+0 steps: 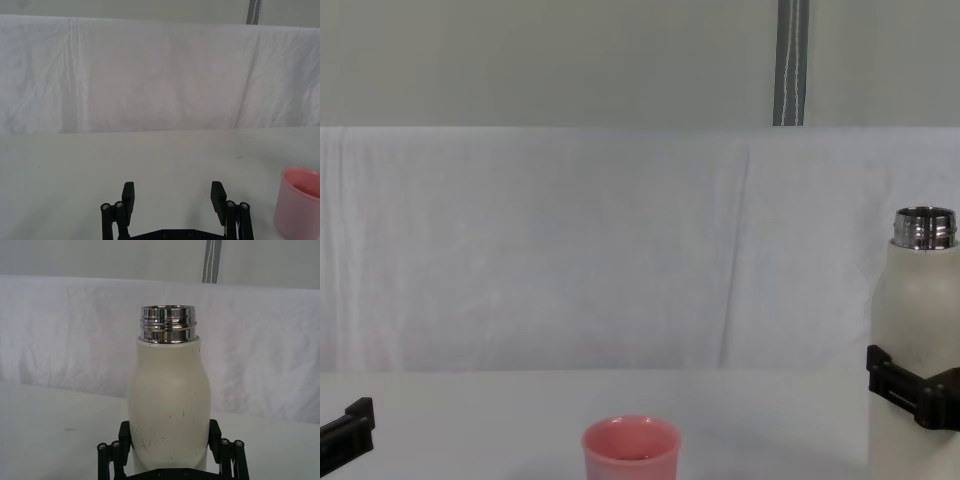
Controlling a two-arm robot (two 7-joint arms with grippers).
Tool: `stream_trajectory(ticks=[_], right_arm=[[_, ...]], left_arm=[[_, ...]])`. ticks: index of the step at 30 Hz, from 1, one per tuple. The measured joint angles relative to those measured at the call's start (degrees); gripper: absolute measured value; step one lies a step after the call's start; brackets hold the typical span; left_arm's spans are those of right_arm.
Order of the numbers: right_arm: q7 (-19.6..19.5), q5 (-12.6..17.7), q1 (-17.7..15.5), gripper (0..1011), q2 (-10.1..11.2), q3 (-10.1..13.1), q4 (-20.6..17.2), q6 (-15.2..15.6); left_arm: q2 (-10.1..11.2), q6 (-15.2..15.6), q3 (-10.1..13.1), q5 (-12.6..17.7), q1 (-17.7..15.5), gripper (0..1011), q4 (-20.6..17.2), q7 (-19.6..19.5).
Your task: Grasp the thermos with one hand and pour water into the cup lid.
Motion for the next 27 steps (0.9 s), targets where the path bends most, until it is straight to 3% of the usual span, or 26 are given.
stream_trajectory(ticks=[27], right_arm=[[0.0,1.2,0.8,948,-0.7,0.8,1.5,-0.4]], left_arm=[[0.0,0.0,0.0,0.0,0.0,1001,0.0,0.0]])
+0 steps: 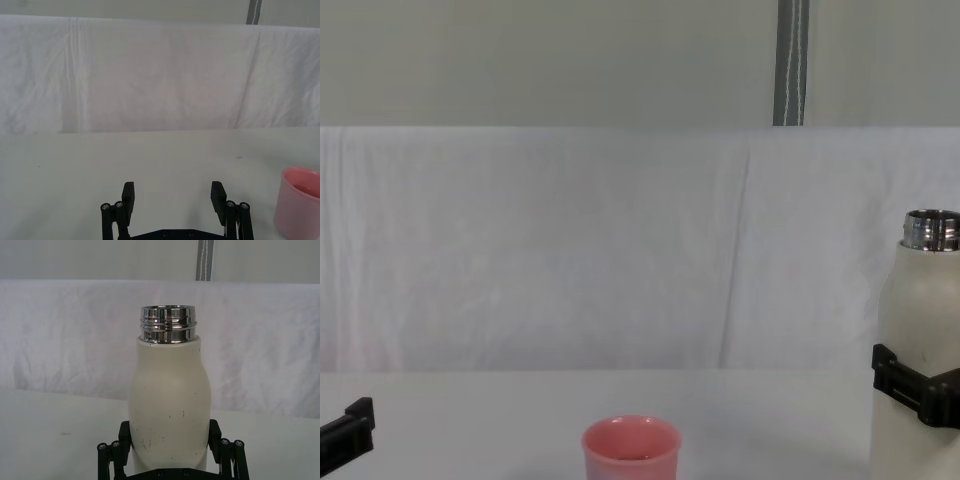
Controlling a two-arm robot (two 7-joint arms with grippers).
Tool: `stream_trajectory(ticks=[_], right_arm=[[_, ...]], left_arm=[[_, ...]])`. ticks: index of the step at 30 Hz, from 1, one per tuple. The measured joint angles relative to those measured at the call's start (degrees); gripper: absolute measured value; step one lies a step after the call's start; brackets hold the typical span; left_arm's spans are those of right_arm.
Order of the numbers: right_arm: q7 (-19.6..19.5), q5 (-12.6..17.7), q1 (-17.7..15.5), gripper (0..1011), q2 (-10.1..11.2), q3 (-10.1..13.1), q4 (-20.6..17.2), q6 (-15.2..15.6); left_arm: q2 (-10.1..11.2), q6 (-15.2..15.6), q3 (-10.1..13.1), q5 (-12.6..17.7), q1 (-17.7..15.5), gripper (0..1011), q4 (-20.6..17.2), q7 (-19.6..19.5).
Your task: Grasp the thermos with one hand and pour water into the cup lid.
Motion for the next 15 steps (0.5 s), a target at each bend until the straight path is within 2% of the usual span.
stream_trajectory(ticks=[15], right_arm=[[0.6,0.3,0.1,948,0.6,-0.3,-1.0,1.4]], left_arm=[[0.0,0.0,0.0,0.0,0.0,1001,0.0,0.0]])
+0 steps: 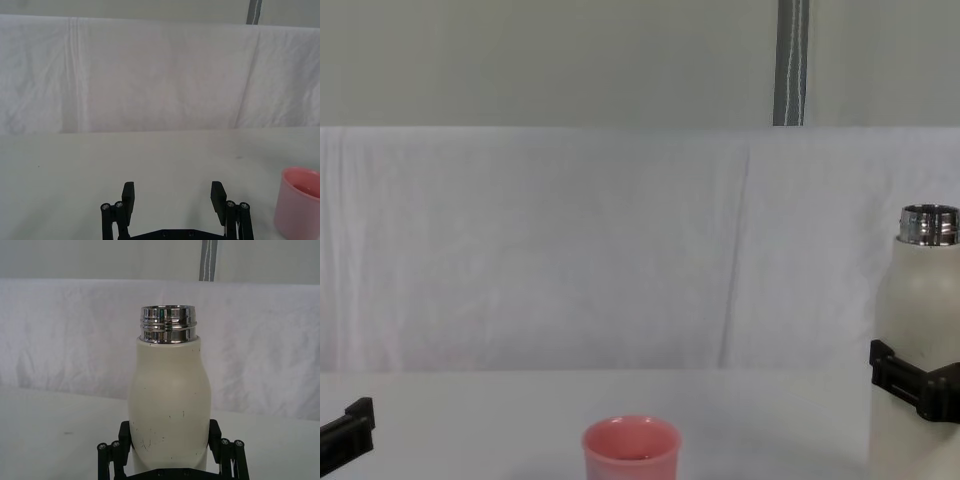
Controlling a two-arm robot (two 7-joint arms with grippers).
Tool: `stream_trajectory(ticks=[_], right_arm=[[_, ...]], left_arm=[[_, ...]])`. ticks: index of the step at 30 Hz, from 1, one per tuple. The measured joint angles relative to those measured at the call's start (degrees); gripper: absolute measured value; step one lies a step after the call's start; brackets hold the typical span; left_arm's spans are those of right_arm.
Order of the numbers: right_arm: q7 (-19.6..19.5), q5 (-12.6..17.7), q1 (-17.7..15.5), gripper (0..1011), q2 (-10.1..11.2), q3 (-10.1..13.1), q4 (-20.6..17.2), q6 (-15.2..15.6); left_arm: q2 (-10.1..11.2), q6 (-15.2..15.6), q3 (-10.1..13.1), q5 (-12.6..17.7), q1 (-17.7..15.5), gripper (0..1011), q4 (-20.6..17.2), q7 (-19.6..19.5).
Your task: Grasp the thermos with one hand and pour water into the cup lid.
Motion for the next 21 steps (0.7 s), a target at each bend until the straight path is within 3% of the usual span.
stream_trajectory(ticks=[21], right_arm=[[-0.1,0.0,0.2,948,0.0,-0.3,0.5,-0.1]], left_arm=[[0.0,0.0,0.0,0.0,0.0,1001,0.0,0.0]])
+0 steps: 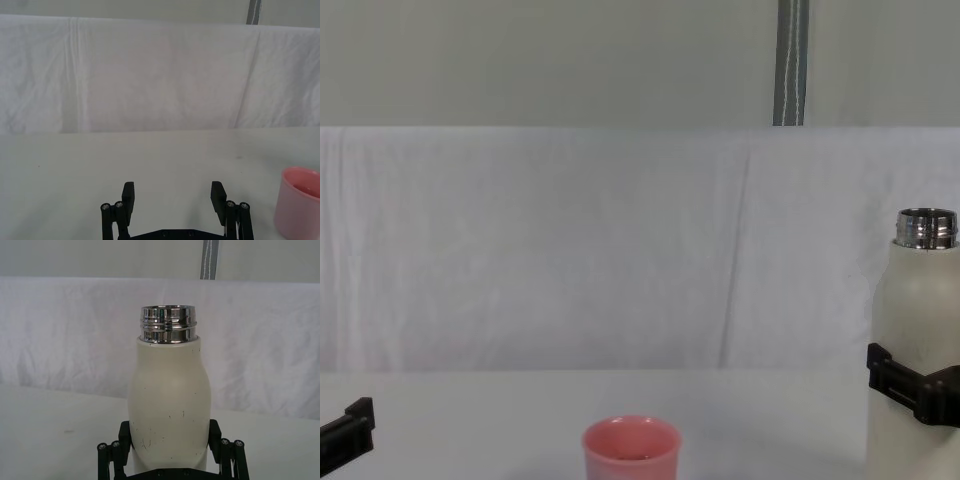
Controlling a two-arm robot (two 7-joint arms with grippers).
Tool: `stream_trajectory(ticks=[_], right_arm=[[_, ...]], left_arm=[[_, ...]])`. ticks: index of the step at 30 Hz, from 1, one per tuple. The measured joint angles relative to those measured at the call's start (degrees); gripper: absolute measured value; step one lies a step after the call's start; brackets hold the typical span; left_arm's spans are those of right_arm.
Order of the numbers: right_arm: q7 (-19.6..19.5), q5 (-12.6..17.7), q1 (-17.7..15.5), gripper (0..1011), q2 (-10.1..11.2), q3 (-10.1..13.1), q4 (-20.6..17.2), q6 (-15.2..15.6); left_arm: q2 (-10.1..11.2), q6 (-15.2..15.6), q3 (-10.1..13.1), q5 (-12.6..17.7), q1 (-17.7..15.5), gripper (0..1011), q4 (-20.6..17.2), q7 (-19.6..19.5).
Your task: Grasp the thermos with one hand and pour water into the cup lid.
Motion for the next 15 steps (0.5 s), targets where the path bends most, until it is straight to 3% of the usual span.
stream_trajectory(ticks=[15], right_arm=[[-0.3,-0.2,-0.1,948,-0.1,0.0,0.1,-0.1]], left_arm=[[0.0,0.0,0.0,0.0,0.0,1001,0.0,0.0]])
